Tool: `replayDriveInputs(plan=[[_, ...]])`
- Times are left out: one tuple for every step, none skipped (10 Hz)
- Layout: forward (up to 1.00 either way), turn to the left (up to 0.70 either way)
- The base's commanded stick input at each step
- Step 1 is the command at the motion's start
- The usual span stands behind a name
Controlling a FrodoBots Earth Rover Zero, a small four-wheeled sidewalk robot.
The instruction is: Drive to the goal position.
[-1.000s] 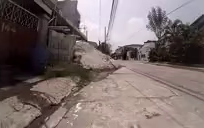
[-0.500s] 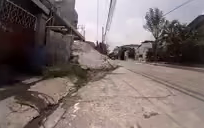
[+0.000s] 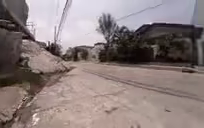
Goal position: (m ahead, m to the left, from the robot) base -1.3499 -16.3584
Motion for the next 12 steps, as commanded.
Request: replayDriveInputs(plan=[[0.02,-0.65],[0.04,-0.63],[0.04,-0.64],[0.04,-0.65],[0.04,-0.65],[0.07,-0.07],[0.09,0.00],[0.09,0.00],[0.09,0.00],[0.09,-0.01],[0.09,-0.01],[0.09,0.00]])
